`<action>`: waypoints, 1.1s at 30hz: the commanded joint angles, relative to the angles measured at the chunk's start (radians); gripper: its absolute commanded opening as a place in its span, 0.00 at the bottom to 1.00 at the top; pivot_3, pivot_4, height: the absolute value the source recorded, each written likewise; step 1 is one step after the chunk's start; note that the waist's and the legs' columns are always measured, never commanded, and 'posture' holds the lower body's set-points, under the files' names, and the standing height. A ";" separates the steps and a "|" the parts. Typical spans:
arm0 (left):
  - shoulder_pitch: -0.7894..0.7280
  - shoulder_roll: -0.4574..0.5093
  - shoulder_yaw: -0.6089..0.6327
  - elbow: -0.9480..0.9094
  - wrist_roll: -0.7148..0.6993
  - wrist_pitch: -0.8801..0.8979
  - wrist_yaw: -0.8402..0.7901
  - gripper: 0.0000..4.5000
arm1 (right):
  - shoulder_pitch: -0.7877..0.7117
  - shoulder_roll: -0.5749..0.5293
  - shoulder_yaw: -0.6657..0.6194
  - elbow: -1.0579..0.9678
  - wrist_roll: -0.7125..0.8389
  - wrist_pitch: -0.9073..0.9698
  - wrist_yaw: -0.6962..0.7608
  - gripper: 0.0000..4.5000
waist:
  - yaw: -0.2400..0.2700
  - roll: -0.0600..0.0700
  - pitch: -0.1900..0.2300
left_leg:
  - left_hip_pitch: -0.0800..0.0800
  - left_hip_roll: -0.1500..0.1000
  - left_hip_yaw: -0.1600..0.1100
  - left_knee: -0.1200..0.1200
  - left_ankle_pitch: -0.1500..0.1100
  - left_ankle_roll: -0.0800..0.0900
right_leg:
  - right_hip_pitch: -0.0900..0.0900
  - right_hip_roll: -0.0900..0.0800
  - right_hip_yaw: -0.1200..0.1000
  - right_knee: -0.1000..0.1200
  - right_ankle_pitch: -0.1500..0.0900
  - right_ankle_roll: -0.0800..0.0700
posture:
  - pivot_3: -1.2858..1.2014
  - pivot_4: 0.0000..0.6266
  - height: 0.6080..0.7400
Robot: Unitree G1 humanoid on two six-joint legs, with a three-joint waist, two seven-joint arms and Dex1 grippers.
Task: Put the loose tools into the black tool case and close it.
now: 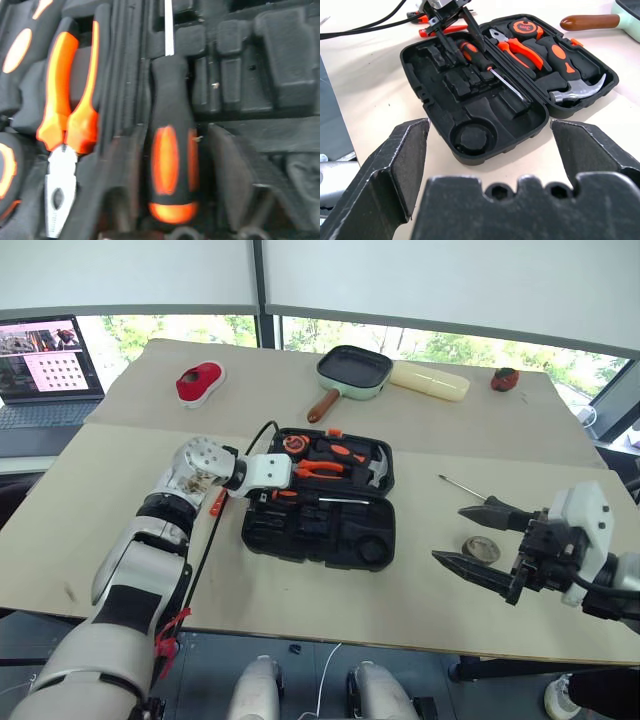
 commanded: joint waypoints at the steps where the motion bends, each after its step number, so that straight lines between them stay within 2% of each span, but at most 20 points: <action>1: -0.069 0.005 0.061 -0.037 -0.059 0.040 -0.024 0.84 | 0.008 0.006 -0.023 -0.030 0.001 -0.019 -0.003 1.00 | 0.000 0.000 0.000 | 0.000 0.000 0.000 0.000 0.000 0.000 | 0.000 0.000 0.000 0.000 0.000 0.000 | 0.52 0.24 1.00; 4: -0.087 -0.006 0.079 -0.052 -0.078 0.062 -0.035 0.84 | 0.009 0.011 -0.018 -0.030 -0.004 -0.023 -0.004 1.00 | -0.001 0.000 0.000 | -0.001 0.000 0.000 0.000 0.000 0.000 | 0.000 0.000 0.000 0.000 0.000 0.000 | 0.52 0.24 1.00; 7: -0.099 -0.034 0.085 -0.056 -0.084 0.080 -0.033 0.67 | 0.009 0.018 -0.014 -0.033 -0.006 -0.024 -0.008 1.00 | -0.001 0.000 0.000 | 0.000 0.000 -0.001 0.000 0.000 0.000 | 0.000 0.000 0.000 0.000 0.000 0.000 | 0.52 0.24 1.00; 15: -0.088 -0.079 0.035 -0.007 -0.006 0.061 0.044 0.01 | 0.000 0.024 -0.009 -0.033 -0.005 -0.021 -0.015 1.00 | -0.003 0.000 0.000 | 0.000 0.000 -0.001 0.000 0.000 0.000 | 0.000 0.000 0.000 0.000 0.000 0.000 | 0.52 0.24 1.00; 25: -0.041 -0.080 -0.014 0.005 0.052 0.034 0.028 0.01 | 0.000 0.035 0.005 -0.034 -0.015 -0.018 -0.030 1.00 | -0.002 0.000 0.000 | 0.000 0.000 -0.001 0.000 0.000 0.000 | 0.000 0.000 0.000 0.000 0.000 0.000 | 0.52 0.24 1.00; 33: -0.021 -0.100 -0.069 0.031 0.123 -0.016 0.088 0.01 | -0.018 0.038 0.020 -0.021 -0.018 -0.018 -0.041 1.00 | 0.000 0.000 0.000 | 0.000 0.000 -0.001 0.000 0.000 0.000 | 0.001 0.000 0.000 0.000 0.000 0.000 | 0.52 0.24 1.00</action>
